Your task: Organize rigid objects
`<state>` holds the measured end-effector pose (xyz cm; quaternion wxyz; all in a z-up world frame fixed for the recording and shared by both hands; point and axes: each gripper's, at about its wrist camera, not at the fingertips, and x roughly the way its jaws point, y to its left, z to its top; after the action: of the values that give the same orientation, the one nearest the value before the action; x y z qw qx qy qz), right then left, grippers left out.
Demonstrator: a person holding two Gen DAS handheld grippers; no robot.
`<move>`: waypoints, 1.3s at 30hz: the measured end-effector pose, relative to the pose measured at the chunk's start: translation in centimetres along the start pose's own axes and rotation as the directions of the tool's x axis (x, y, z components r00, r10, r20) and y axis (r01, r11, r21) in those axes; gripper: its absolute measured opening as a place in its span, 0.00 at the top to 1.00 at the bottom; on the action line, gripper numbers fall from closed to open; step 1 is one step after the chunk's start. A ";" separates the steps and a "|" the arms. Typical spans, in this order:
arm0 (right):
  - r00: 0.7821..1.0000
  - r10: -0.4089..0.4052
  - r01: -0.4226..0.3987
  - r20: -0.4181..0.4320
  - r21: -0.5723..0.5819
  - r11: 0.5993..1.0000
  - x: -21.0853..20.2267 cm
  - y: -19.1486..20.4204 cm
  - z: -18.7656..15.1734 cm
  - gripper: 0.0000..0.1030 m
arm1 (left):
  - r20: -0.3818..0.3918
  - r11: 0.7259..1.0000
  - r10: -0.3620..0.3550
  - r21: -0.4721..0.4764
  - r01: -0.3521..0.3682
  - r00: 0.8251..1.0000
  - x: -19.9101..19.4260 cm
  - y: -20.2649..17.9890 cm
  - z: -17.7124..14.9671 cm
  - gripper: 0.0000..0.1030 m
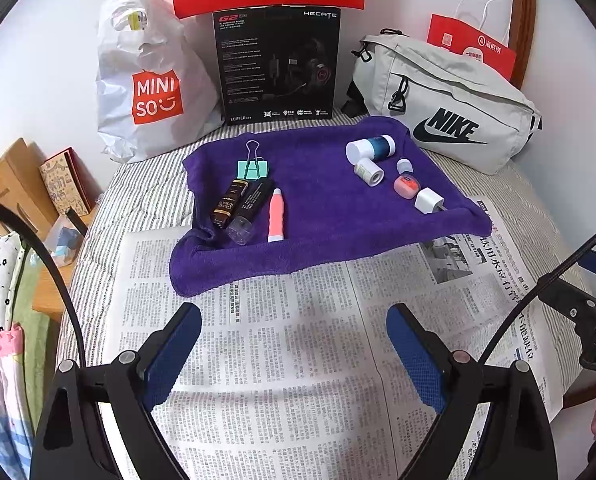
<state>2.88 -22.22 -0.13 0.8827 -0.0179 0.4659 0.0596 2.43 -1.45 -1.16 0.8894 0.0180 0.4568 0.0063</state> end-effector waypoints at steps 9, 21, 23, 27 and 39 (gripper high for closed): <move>1.000 -0.003 0.003 -0.001 0.000 1.000 -0.1 0.1 0.0 0.00 | -0.001 1.000 0.004 -0.001 -0.004 1.000 -0.1 0.0 -0.1 0.09; 1.000 -0.008 0.008 -0.006 -0.001 1.000 0.1 0.1 -0.1 0.00 | -0.001 1.000 0.005 -0.002 -0.005 1.000 -0.1 0.1 -0.2 0.09; 1.000 -0.010 0.009 -0.008 -0.002 1.000 0.1 0.1 -0.1 0.00 | -0.001 1.000 0.004 -0.003 -0.004 1.000 -0.1 0.2 -0.3 0.09; 1.000 -0.008 0.008 -0.006 0.001 1.000 0.1 0.1 0.0 0.00 | 0.000 1.000 0.004 -0.001 -0.004 1.000 -0.1 0.1 -0.2 0.09; 1.000 -0.014 0.014 -0.011 0.000 1.000 0.1 0.0 0.0 0.00 | 0.003 1.000 0.003 -0.003 -0.003 1.000 -0.2 0.2 -0.2 0.08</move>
<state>2.91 -22.25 -0.22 0.8804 -0.0213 0.4707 0.0533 2.15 -1.27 -1.08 0.8901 0.0172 0.4553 0.0084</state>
